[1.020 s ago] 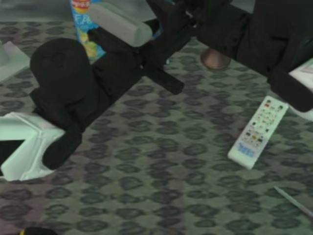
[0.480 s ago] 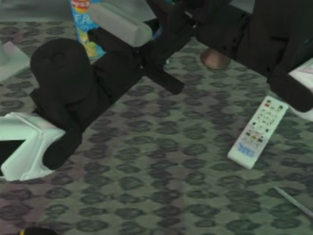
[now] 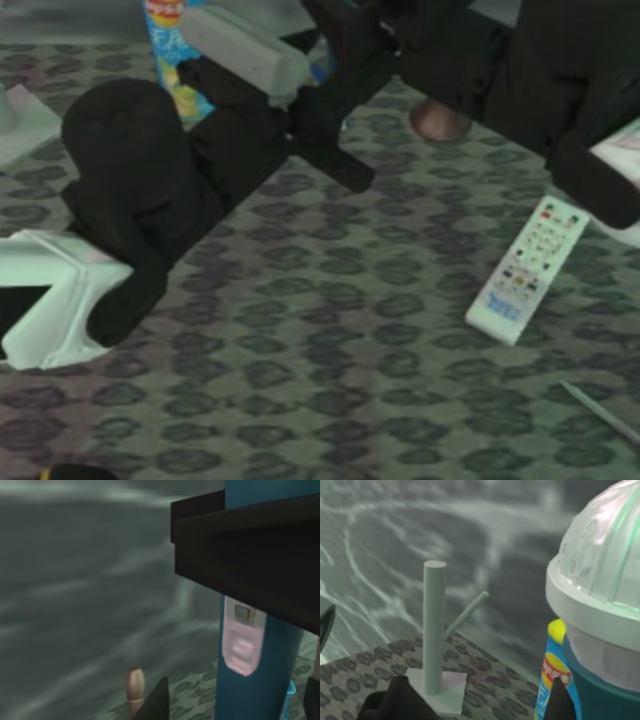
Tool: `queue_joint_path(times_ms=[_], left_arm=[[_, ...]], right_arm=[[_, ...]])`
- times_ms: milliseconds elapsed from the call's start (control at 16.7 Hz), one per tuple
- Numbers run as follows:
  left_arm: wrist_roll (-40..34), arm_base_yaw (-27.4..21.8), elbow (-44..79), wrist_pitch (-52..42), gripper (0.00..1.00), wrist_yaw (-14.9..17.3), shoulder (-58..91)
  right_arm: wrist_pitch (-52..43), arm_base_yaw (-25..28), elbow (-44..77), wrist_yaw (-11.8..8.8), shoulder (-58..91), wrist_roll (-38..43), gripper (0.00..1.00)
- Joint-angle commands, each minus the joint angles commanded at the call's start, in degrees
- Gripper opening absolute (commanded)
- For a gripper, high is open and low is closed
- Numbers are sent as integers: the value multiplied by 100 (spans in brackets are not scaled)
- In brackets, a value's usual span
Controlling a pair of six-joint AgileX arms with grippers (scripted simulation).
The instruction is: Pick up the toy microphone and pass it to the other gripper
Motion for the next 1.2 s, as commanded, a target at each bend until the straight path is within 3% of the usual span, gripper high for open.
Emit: queue_joint_path(times_ms=[600, 720, 1020, 1200], left_arm=[[76, 74, -63, -2, 100, -104, 40], [80, 130, -279, -26, 100, -69, -177], [62, 379, -1330, -90, 100, 73, -1314], [54, 427, -1519, -89, 100, 108, -1507]], right_arm=[[6, -29, 34, 52, -53, -35, 0], [-5, -132, -65, -54, -138, -21, 0], [8, -576, -451, -565, -558, -31, 0], [6, -683, -542, -670, -643, -46, 0]])
